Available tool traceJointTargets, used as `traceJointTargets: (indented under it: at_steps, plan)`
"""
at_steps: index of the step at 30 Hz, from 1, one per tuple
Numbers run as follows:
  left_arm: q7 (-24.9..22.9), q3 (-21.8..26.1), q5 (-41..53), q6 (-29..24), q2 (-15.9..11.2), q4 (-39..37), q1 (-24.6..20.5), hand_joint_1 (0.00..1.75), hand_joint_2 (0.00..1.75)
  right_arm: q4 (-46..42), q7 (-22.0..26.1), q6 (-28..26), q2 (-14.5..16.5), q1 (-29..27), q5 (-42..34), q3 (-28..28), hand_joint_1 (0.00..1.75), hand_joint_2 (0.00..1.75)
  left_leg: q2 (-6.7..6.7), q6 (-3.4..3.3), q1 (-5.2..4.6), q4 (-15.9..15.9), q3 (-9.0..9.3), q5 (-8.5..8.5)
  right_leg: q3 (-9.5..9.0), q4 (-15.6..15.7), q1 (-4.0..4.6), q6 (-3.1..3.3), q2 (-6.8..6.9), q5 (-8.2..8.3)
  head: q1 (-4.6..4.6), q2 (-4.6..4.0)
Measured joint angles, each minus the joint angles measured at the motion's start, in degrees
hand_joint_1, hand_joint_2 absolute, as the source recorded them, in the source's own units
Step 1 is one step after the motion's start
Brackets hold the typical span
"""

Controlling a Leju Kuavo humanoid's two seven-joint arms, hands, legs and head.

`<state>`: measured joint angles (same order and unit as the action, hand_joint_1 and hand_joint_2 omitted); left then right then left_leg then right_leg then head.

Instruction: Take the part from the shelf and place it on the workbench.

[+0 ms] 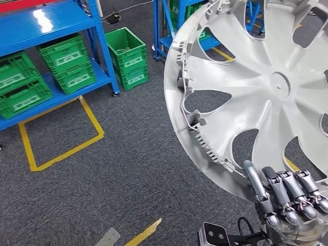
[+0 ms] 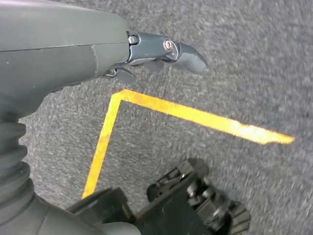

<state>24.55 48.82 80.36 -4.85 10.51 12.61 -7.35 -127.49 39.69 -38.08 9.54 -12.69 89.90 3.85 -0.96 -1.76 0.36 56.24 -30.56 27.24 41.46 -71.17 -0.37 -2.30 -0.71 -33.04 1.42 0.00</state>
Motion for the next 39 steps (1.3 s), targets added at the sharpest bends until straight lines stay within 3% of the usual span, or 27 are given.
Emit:
traceJointTargets:
  at_steps: [1, 2, 3, 5, 7, 10, 12, 14, 15, 16, 17, 19, 21, 23, 25, 27, 29, 31, 32, 33, 35, 37, 39]
  plan:
    - [-0.01, -0.01, -0.03, 0.00, 0.00, 0.00, 0.11, 0.00, 1.75, 0.01, 0.02, 0.01, 0.00, -0.06, 0.00, -0.13, 1.75, 1.75, -0.83, 0.04, -0.02, 0.04, -0.04, 0.03, 0.80, -2.07, -0.19, -0.28, 0.31, -0.54, -0.01, 0.00]
    - [-0.02, -0.02, -0.08, 0.00, 0.01, 0.00, 0.13, 0.00, 1.75, 0.02, 0.02, 0.01, 0.00, -0.14, 0.00, -0.24, 1.75, 1.75, -1.59, 0.12, -0.01, 0.08, -0.05, 0.08, 0.54, -2.09, -0.38, -0.53, 0.55, -0.05, 0.00, 0.00]
    - [-0.04, -0.04, -0.14, 0.00, 0.03, 0.00, 0.09, 0.00, 1.75, 0.03, -0.01, 0.01, 0.01, -0.24, 0.00, -0.32, 1.75, 1.75, -2.28, 0.26, 0.00, 0.15, -0.02, 0.17, -1.00, 0.29, -0.57, -0.69, 0.92, 1.41, 0.01, 0.00]
    - [-0.17, -0.08, -0.30, 0.00, 0.08, 0.01, -0.01, 0.00, 1.75, 0.05, -0.28, 0.01, 0.01, -0.39, 0.01, -0.41, 1.75, 1.75, -3.43, 0.80, -0.14, 0.44, 0.08, 0.53, -5.86, 8.26, -0.63, -0.78, 3.13, 4.42, 0.04, 0.00]
    - [-0.34, -0.12, -0.42, -0.01, 0.11, 0.03, -0.02, 0.00, 1.75, 0.03, -0.73, 0.01, 0.02, -0.62, -0.01, -0.47, 1.75, 1.75, -4.34, 1.44, -0.49, 0.83, 0.12, 0.81, -8.63, 13.04, -0.43, -0.11, 4.66, 5.41, -0.02, 0.00]
    - [-0.49, -0.30, -0.53, -0.02, 0.16, 0.04, -0.10, 0.00, 1.75, -0.01, -1.05, 0.01, 0.09, -1.34, -0.02, -0.78, 1.75, 1.75, -5.42, 2.15, -0.50, 1.12, 0.23, 1.12, -8.43, 13.35, -0.32, 1.18, 3.25, 5.51, -0.05, 0.00]
    - [-0.50, -0.46, -0.55, -0.02, 0.22, 0.04, -0.22, 0.00, 1.75, -0.02, -1.11, 0.01, 0.23, -1.68, -0.01, -0.98, 1.75, 1.75, -3.52, 2.65, -0.19, 3.51, -0.54, 3.26, -8.35, 13.53, -0.48, 1.91, 2.04, 5.82, -0.18, 0.00]
    - [-0.51, -0.54, -0.56, -0.02, 0.24, 0.04, -0.13, 0.00, 1.75, -0.02, -1.15, 0.01, 0.39, -1.76, -0.01, -1.12, 1.75, 1.75, -0.61, 2.87, -0.01, 10.27, -3.28, 7.18, -8.24, 13.58, -0.51, 2.45, 0.78, 6.01, -0.33, 0.00]
    - [-0.53, -0.54, -0.56, -0.02, 0.23, 0.04, 0.00, 0.00, 1.75, -0.02, -1.16, 0.01, 0.43, -1.79, 0.00, -1.16, 1.75, 1.75, 0.07, 2.88, 0.01, 14.15, -4.96, 8.79, -8.17, 13.57, -0.44, 2.62, 0.06, 6.06, -0.37, 0.00]
    - [-0.55, -0.54, -0.56, -0.02, 0.22, 0.04, 0.13, 0.00, 1.75, -0.02, -1.17, 0.01, 0.45, -1.83, 0.00, -1.20, 1.75, 1.75, 0.39, 2.82, 0.00, 16.83, -6.17, 9.45, -8.14, 13.55, -0.37, 2.71, -0.75, 6.10, -0.37, 0.00]
    - [-0.57, -0.54, -0.56, -0.02, 0.20, 0.04, 0.19, 0.00, 1.75, -0.02, -1.18, 0.01, 0.45, -1.90, 0.00, -1.22, 1.75, 1.75, 0.56, 2.69, -0.01, 17.55, -6.56, 8.94, -8.13, 13.53, -0.29, 2.74, -1.59, 6.14, -0.38, 0.00]
    - [-0.59, -0.57, -0.56, -0.02, 0.17, 0.04, 0.14, 0.00, 1.75, -0.02, -1.18, 0.01, 0.46, -2.10, 0.00, -1.27, 1.75, 1.75, 1.32, 2.15, -0.04, 12.64, -4.49, 5.08, -8.22, 13.48, -0.19, 2.67, -3.21, 6.20, -0.38, 0.00]
    - [-0.59, -0.69, -0.61, -0.02, 0.16, 0.04, 0.06, 0.00, 1.75, -0.02, -1.19, 0.01, 0.55, -2.32, 0.00, -1.37, 1.75, 1.75, 4.27, 1.41, 0.02, 5.42, -1.45, 1.65, -8.06, 13.35, -0.21, 2.37, -4.60, 6.35, -0.35, 0.00]
    - [-0.65, -0.92, -0.79, -0.01, 0.18, 0.04, 0.01, 0.00, 1.75, -0.05, -1.24, 0.01, 0.69, -2.53, -0.01, -1.48, 1.75, 1.75, 6.16, 1.08, -0.03, 2.06, -0.21, 1.10, -7.37, 13.21, -0.45, 1.71, -5.85, 6.70, -0.46, 0.00]
    - [-1.01, -1.07, -1.23, -0.04, 0.49, 0.09, -0.06, 0.00, 1.75, -0.17, -1.33, 0.01, 0.81, -2.93, -0.02, -1.64, 1.75, 1.75, 5.12, 0.96, -0.04, 1.19, -0.07, 1.09, -6.64, 13.29, -0.72, 0.90, -6.88, 7.06, -0.60, 0.00]
    - [-1.38, -1.10, -1.63, -0.09, 1.05, 0.17, -0.22, 0.00, 1.75, -0.32, -1.44, 0.01, 0.86, -3.34, -0.02, -1.81, 1.75, 1.75, 3.65, 0.54, 0.11, 0.42, 0.13, 0.58, -5.38, 11.52, -0.58, 0.38, -4.85, 5.84, -0.39, 0.00]
    - [-1.53, -1.10, -1.74, -0.08, 1.47, 0.21, -0.24, 0.00, 1.75, -0.38, -1.49, 0.01, 0.86, -3.42, -0.03, -1.89, 1.75, 1.75, 1.89, 0.24, 0.06, 0.08, 0.22, 0.35, -2.33, 5.30, -0.39, 0.04, -1.29, 2.45, -0.12, 0.00]
    - [-1.68, -1.09, -1.76, -0.07, 1.60, 0.22, -0.11, 0.00, 1.75, -0.37, -1.49, 0.01, 0.86, -3.43, -0.02, -1.96, 1.75, 1.75, 0.05, 0.16, -0.08, 0.11, 0.14, 0.37, 0.75, -1.40, -0.48, -0.32, 0.13, -0.18, -0.05, 0.00]
    - [-1.73, -1.09, -1.78, -0.08, 1.62, 0.22, -0.10, 0.00, 1.75, -0.37, -1.49, 0.01, 0.86, -3.47, -0.02, -2.03, 1.75, 1.75, -0.84, 0.17, -0.11, 0.12, 0.12, 0.40, 1.05, -2.33, -0.55, -0.45, 0.42, -0.11, -0.06, 0.00]
    - [-1.74, -1.10, -1.76, -0.08, 1.64, 0.23, -0.17, 0.00, 1.75, -0.37, -1.49, 0.01, 0.86, -3.51, -0.02, -2.10, 1.75, 1.75, -1.61, 0.23, -0.13, 0.14, 0.13, 0.44, 0.14, -0.99, -0.61, -0.52, 0.70, 0.94, -0.05, 0.00]
    - [-1.51, -1.30, -1.63, 0.06, 1.67, 0.25, -0.35, 0.00, 1.75, -0.37, -1.47, 0.01, 0.88, -3.52, -0.01, -2.18, 1.75, 1.75, -2.89, 0.51, -0.19, 0.22, 0.26, 0.62, -4.44, 6.74, -0.61, -0.45, 2.48, 4.07, -0.04, 0.00]
    - [-1.04, -1.52, -1.53, 0.42, 1.48, 0.28, -0.44, 0.00, 1.75, -0.36, -1.35, 0.01, 1.06, -3.43, -0.01, -2.20, 1.75, 1.75, -3.82, 1.07, -0.47, 0.43, 0.36, 0.88, -8.12, 12.78, -0.31, 0.19, 4.21, 5.49, -0.10, 0.00]
    - [-0.74, -1.58, -1.64, 0.70, 1.18, 0.34, -0.51, 0.00, 1.75, -0.34, -1.21, 0.01, 1.44, -3.41, -0.01, -2.23, 1.75, 1.75, -4.69, 1.66, -0.68, 0.53, 0.44, 0.96, -8.67, 13.74, 0.02, 1.07, 3.88, 5.54, -0.17, 0.00]
